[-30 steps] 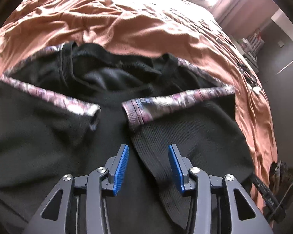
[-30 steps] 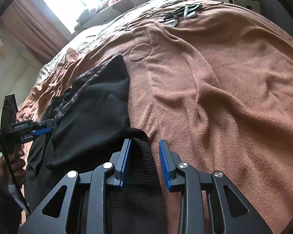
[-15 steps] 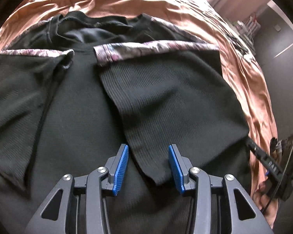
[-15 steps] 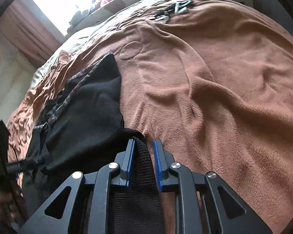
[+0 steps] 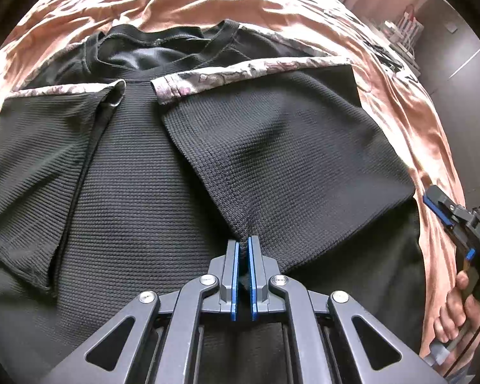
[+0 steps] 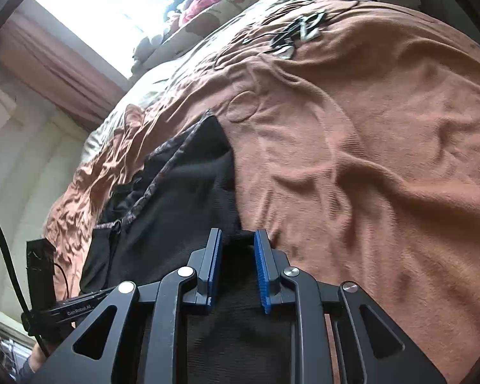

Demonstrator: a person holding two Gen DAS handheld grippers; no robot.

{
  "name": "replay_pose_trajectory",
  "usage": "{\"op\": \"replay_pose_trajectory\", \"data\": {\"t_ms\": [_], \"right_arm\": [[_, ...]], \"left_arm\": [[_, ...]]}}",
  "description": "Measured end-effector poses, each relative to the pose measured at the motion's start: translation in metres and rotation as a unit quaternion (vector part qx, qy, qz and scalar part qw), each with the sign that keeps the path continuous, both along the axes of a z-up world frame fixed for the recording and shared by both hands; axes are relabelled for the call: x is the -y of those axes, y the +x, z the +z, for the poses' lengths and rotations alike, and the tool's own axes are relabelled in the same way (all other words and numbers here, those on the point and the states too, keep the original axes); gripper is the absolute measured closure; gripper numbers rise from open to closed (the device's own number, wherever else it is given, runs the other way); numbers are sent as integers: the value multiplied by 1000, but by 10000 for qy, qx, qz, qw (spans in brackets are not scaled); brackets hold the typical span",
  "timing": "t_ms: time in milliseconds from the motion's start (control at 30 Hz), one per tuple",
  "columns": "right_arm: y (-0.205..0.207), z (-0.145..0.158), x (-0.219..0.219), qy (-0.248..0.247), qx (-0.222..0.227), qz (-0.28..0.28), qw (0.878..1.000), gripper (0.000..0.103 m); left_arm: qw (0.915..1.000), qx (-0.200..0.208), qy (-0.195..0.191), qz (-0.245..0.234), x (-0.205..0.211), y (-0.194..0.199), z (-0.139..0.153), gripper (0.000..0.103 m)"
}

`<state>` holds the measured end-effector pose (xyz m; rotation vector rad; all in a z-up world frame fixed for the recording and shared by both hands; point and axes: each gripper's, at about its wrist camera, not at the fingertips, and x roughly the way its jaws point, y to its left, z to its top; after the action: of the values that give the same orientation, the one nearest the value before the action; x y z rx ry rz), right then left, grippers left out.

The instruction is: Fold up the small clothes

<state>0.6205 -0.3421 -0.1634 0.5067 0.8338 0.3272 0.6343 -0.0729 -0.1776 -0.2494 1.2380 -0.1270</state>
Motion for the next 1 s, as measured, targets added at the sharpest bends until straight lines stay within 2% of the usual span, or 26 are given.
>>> {"op": "replay_pose_trajectory", "data": {"t_ms": [100, 133, 267, 400, 433, 500, 533, 633, 767, 833, 900, 967, 1000], "right_arm": [[13, -1, -9, -302, 46, 233, 9993, 82], [15, -2, -8, -261, 34, 234, 9994, 78], [21, 0, -9, -174, 120, 266, 9994, 54], [24, -4, -20, -355, 152, 374, 9986, 54], [25, -6, -23, -430, 137, 404, 9982, 55], [27, -11, -25, -596, 59, 332, 9977, 74], [30, -14, -24, -630, -48, 274, 9976, 87], [30, -22, -14, -607, -185, 40, 9980, 97], [25, -11, -7, -896, -166, -201, 9956, 98], [20, -7, -3, -690, -176, -153, 9973, 97], [15, -2, 1, -537, -176, -137, 9983, 96], [14, 2, 1, -524, -123, -110, 9985, 82], [14, 3, 1, -496, -92, -94, 9987, 76]], "left_arm": [[10000, -3, -77, 49, -2, -1, -2, 97], [10000, 10, -74, 41, -3, -1, -1, 97], [10000, 23, -53, 2, -2, 1, -4, 97], [9999, 51, -72, 60, -5, 3, -4, 97], [9999, 57, -60, 60, -4, 4, -3, 97], [10000, 69, -29, 50, -3, 6, -4, 97], [10000, 73, -28, 49, -3, 7, -4, 97], [9999, 83, -147, 16, -2, 9, -4, 97], [9994, 74, -314, -113, -7, 7, 3, 95], [9987, 117, -490, -108, -18, 5, 10, 81], [9977, 314, -607, -35, -38, 3, 22, 50], [9972, 497, -559, 32, -58, 3, 34, 40], [9970, 557, -538, 56, -68, 3, 39, 40]]}}
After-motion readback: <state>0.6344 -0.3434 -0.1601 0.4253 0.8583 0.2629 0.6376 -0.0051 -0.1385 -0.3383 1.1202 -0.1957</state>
